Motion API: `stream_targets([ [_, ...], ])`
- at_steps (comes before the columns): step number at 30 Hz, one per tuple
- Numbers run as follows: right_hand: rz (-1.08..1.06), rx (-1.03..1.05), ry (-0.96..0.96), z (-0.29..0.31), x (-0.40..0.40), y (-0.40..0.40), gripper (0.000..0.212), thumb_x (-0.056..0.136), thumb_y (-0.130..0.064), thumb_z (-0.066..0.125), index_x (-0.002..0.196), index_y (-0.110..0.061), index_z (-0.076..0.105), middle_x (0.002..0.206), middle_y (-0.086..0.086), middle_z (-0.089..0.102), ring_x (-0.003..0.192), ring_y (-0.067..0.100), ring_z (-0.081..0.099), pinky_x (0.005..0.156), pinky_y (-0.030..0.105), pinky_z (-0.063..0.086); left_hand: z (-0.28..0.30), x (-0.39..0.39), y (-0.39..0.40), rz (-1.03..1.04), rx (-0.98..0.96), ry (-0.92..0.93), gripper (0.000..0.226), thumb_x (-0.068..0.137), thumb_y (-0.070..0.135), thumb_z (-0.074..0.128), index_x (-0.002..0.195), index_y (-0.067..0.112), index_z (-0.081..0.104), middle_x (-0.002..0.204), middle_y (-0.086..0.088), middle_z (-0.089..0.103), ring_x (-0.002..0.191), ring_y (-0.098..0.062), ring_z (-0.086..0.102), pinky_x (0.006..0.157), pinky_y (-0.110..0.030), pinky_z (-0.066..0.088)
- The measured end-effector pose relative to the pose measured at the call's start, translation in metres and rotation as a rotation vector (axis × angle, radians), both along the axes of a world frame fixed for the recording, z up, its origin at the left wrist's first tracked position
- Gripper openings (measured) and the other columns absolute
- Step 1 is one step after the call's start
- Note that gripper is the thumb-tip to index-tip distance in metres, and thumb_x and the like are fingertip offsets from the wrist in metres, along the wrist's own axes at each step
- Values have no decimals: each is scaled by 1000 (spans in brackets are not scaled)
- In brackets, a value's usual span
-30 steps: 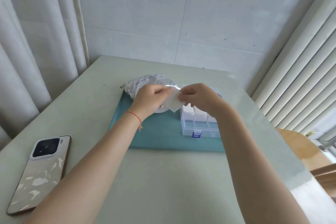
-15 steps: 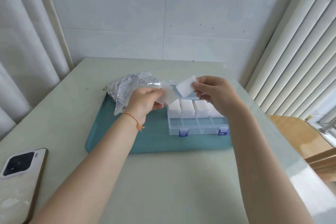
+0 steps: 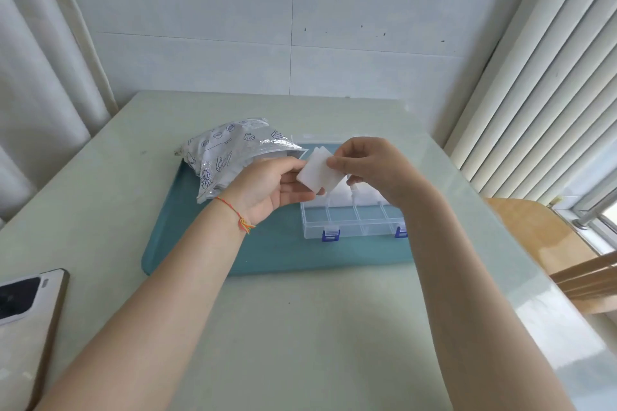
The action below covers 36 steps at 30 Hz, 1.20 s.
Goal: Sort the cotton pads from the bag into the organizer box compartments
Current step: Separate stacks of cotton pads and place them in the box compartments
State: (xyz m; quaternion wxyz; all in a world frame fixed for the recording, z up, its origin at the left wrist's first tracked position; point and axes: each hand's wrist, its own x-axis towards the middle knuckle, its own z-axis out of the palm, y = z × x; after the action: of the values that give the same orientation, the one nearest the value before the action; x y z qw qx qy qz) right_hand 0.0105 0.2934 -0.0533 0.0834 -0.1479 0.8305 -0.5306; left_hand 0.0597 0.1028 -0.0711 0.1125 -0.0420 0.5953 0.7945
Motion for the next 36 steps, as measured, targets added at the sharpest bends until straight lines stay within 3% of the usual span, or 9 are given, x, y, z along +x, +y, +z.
stream_targets([
  [7, -80, -31, 49, 0, 2, -8, 15, 80, -16, 79, 79, -12, 65, 75, 4, 69, 65, 18, 59, 68, 37, 51, -3, -2, 0, -10, -23, 10, 22, 98, 15, 53, 103, -1, 68, 93, -18, 73, 78, -28, 73, 70, -29, 61],
  [11, -39, -71, 49, 2, 4, -10, 13, 82, -6, 76, 86, -8, 63, 73, 5, 67, 57, 12, 58, 61, 27, 50, -8, -3, -4, 58, -196, 67, 13, 95, 10, 61, 90, 1, 68, 83, -14, 68, 61, -16, 66, 55, -23, 56],
  [16, -59, -16, 29, 1, 1, -3, 29, 85, -8, 73, 112, -12, 65, 72, 1, 67, 62, 15, 59, 67, 31, 49, -9, -6, -8, 203, -200, 76, 13, 95, 8, 61, 85, 5, 69, 78, -10, 66, 50, -8, 60, 48, -18, 51],
  [19, -207, -114, 40, 2, 1, -4, 12, 91, -7, 66, 102, -8, 68, 75, 0, 63, 59, 11, 54, 64, 24, 48, -11, -9, -9, 346, -170, 72, 11, 94, 7, 63, 85, 7, 68, 74, -8, 62, 48, -7, 57, 47, -18, 50],
  [21, -180, -276, -57, 5, 4, -5, 5, 93, -7, 63, 91, -11, 66, 75, 0, 63, 61, 11, 57, 64, 22, 47, -11, -10, -8, 407, -138, 73, 11, 92, 4, 64, 84, 10, 68, 71, -8, 62, 48, -9, 56, 49, -19, 51],
  [23, -98, -379, -164, 7, 8, -10, 11, 95, -7, 60, 85, -12, 62, 77, 2, 66, 66, 14, 63, 64, 23, 50, -11, -10, -4, 428, -110, 75, 12, 91, 2, 64, 86, 12, 69, 71, -7, 65, 49, -12, 58, 52, -21, 54],
  [27, -52, -309, -188, 2, 15, -28, 11, 96, -13, 61, 88, -7, 64, 79, 5, 70, 72, 19, 68, 67, 27, 54, -10, -7, 1, 373, -72, 89, 15, 91, -2, 61, 90, 9, 71, 70, -4, 72, 55, -13, 65, 58, -22, 56],
  [32, -119, -126, -109, 0, 17, -32, 15, 91, -18, 69, 91, -3, 70, 70, 1, 69, 60, 14, 61, 58, 23, 49, -6, -5, -1, 298, -49, 69, 17, 92, 3, 57, 99, 3, 73, 87, -15, 72, 68, -23, 70, 62, -27, 58],
  [36, -145, -52, -70, -1, 17, -32, 18, 91, -19, 68, 93, -1, 69, 69, 0, 68, 56, 12, 58, 55, 21, 48, -1, -2, 0, 270, -32, 53, 18, 92, 3, 54, 92, 2, 72, 84, -16, 72, 68, -27, 72, 64, -30, 60],
])
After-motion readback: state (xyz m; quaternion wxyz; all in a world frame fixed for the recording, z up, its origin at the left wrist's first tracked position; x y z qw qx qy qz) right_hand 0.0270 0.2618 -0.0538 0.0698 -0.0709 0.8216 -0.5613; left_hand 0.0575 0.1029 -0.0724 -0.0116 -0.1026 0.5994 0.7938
